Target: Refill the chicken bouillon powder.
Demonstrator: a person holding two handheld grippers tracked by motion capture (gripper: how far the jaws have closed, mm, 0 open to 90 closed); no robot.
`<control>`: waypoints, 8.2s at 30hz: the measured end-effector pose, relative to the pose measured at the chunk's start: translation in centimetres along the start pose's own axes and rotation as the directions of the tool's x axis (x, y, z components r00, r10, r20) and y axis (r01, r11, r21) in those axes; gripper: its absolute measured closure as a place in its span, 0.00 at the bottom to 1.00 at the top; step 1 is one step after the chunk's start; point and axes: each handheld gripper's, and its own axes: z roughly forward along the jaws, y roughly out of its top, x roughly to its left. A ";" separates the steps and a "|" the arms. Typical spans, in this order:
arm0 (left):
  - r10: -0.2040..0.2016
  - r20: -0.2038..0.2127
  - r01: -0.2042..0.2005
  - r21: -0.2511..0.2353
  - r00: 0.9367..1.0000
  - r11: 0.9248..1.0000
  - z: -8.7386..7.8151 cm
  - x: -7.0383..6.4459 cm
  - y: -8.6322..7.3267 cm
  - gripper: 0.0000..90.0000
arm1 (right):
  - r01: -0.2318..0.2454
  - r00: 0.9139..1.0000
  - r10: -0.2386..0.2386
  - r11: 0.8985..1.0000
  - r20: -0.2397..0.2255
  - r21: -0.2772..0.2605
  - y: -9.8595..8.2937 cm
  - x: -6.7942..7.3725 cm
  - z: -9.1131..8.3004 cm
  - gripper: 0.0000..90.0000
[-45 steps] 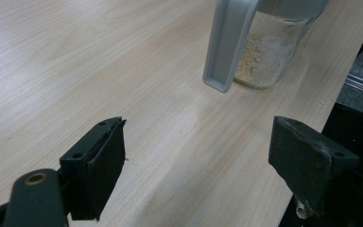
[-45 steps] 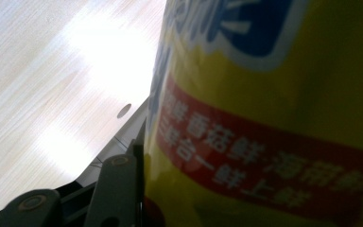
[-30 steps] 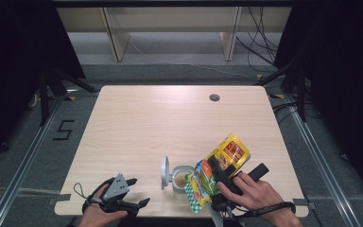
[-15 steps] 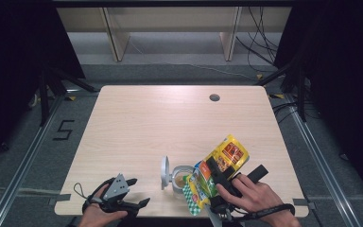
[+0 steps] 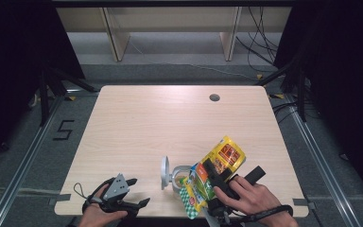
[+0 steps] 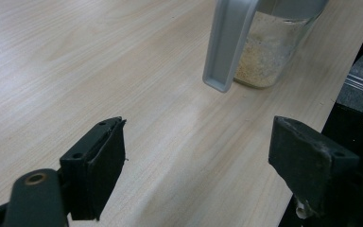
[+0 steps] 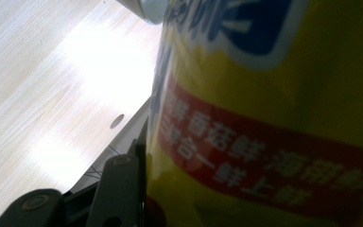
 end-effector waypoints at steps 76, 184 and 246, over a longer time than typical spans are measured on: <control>-0.006 -0.002 0.006 -0.008 1.000 1.000 0.1 -0.1 0.0 0.21 | -0.108 0.994 0.109 0.993 -0.012 0.053 -0.8 0.5 -0.8 0.65; -0.003 0.007 0.003 -0.004 1.000 1.000 0.0 0.0 -0.1 0.21 | -0.155 0.987 0.157 0.986 -0.035 0.056 -1.3 1.3 -0.2 0.65; -0.009 0.001 0.009 -0.009 1.000 1.000 0.1 -0.1 -0.1 0.21 | -0.157 0.986 0.159 0.986 -0.045 0.053 -1.1 1.7 0.2 0.67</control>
